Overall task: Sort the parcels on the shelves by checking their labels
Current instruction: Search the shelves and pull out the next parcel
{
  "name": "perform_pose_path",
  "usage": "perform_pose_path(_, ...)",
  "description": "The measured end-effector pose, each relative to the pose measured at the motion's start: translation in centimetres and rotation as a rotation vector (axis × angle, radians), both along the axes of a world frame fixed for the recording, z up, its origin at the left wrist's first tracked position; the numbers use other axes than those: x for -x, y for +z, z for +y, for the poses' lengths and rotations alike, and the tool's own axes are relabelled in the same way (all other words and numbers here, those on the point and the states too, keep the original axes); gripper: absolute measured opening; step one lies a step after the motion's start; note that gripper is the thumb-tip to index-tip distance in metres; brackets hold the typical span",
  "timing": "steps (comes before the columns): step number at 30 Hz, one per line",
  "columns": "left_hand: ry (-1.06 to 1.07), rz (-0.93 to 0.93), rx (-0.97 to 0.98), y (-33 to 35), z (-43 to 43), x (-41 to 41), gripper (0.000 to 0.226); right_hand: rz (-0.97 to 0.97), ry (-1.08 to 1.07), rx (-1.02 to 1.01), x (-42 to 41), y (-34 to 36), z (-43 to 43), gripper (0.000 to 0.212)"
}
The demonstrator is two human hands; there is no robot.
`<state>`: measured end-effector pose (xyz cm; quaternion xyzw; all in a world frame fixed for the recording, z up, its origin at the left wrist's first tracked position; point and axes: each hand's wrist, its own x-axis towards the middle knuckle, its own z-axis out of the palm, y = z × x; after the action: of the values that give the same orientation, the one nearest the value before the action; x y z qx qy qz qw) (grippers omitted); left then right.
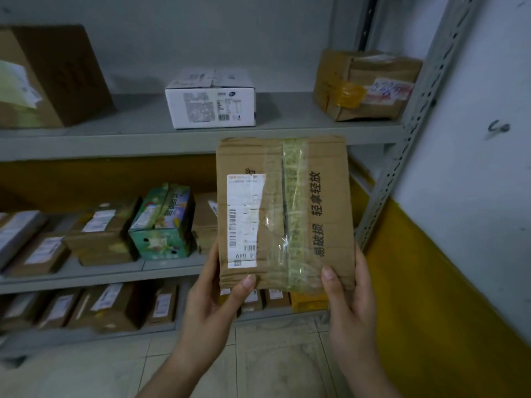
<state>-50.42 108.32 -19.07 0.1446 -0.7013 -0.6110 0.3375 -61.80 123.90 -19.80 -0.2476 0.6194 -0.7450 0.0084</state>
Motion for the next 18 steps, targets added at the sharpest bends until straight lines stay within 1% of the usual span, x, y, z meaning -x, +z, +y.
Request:
perform_pose_path(9, 0.011, 0.011, -0.015, 0.4, -0.6, -0.8, 0.066, 0.017, 0.028, 0.024, -0.2, 0.1, -1.3, 0.054)
perform_pose_path(18, 0.012, -0.014, 0.030, 0.1, -2.2, 1.8, 0.065, 0.010, 0.012, 0.056, 1.7, -0.1, -2.0, 0.057)
